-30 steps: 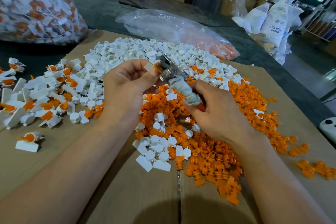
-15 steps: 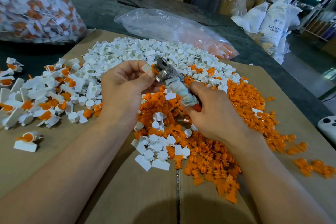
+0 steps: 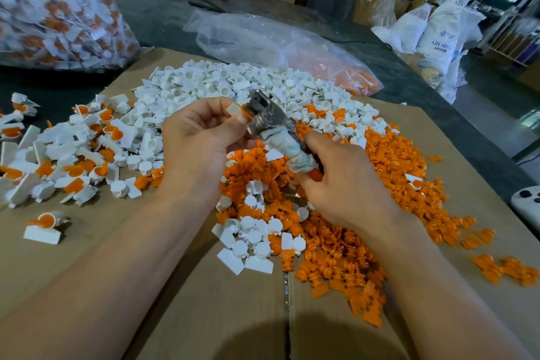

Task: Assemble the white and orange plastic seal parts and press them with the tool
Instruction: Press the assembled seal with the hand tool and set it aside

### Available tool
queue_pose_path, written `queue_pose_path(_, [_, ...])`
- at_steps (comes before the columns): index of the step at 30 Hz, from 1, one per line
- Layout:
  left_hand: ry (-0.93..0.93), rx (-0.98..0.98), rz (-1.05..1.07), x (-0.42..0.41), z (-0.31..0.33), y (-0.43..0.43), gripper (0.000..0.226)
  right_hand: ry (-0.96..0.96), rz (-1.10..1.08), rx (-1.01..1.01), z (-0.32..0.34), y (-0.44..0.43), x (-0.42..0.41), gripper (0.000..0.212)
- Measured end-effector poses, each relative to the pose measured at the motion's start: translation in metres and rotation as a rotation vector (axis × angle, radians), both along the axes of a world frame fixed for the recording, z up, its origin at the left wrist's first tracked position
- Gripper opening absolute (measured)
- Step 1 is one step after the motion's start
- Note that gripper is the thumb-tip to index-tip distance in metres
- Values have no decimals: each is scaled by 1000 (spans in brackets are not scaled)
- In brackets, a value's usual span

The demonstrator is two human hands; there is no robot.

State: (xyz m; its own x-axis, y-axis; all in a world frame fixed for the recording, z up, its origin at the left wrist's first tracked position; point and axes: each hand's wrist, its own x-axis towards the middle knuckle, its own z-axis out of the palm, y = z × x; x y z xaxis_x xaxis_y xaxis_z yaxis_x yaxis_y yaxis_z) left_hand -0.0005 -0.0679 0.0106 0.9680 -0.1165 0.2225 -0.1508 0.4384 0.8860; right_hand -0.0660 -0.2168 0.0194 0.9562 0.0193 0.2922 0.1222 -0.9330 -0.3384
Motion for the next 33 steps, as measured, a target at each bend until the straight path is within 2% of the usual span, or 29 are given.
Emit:
queue_pose_path(7, [60, -26, -17, 0, 2, -1, 16, 14, -27, -4, -3, 0, 4, 24])
queue_pose_path(15, [201, 3, -66, 3, 5, 3, 15, 9, -186, 91, 5, -24, 5, 29])
queue_pose_path(22, [252, 55, -82, 1, 6, 1, 12, 64, -394, -62, -1, -43, 11, 53])
queue_pose_path(28, [211, 133, -76, 0, 4, 2, 16, 143, -407, -156, -5, -44, 15, 53])
queue_pose_path(33, [182, 175, -75, -2, 4, 1, 17, 168, -401, -183, -8, -43, 17, 72])
